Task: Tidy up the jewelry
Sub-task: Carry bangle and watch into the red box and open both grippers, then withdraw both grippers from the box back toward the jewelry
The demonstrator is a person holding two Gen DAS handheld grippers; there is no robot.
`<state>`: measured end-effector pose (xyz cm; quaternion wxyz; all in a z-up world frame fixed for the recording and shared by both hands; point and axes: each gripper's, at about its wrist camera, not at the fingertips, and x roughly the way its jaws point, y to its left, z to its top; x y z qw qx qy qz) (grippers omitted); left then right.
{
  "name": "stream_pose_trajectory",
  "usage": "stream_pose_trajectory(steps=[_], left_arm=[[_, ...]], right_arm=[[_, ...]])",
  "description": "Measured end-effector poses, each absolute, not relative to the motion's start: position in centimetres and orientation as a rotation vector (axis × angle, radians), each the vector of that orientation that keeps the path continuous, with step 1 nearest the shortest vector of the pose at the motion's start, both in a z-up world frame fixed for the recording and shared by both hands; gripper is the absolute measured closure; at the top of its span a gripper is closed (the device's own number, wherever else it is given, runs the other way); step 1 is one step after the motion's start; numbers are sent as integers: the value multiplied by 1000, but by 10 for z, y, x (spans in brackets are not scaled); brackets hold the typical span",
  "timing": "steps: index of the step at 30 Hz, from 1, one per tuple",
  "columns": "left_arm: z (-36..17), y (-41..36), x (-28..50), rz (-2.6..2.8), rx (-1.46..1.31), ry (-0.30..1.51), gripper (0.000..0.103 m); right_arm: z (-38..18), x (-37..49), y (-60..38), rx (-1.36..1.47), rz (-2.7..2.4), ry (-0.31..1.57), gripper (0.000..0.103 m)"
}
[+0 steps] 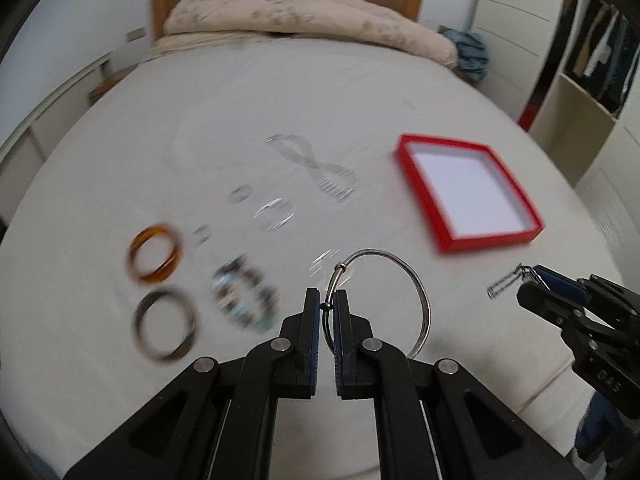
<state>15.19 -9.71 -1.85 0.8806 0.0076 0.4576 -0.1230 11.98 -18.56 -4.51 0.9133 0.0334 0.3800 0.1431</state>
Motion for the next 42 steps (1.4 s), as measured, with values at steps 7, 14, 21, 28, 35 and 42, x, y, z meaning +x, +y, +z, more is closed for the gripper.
stream_pose_trajectory(steps=[7,14,21,28,35,42], left_arm=[[-15,-192,238,-388,15,941,97],[-38,-276,328,-407,83,949,97],[-85,-305,379,-363,134,1037,97],[-105,-305,376,-352,172,1060,97],[-93,-306,368,-365,162,1023,76],[-32,-261,326,-349,114,944,72]], right_arm=[[-38,184,-268,43,170,765,80],[-66,278,-326,31,102,812,80],[-101,346,-345,-41,171,937,80],[-129,354,-347,-145,189,1022,80],[-113,349,-353,-184,149,995,62],[-58,302,-357,-139,94,932,62]])
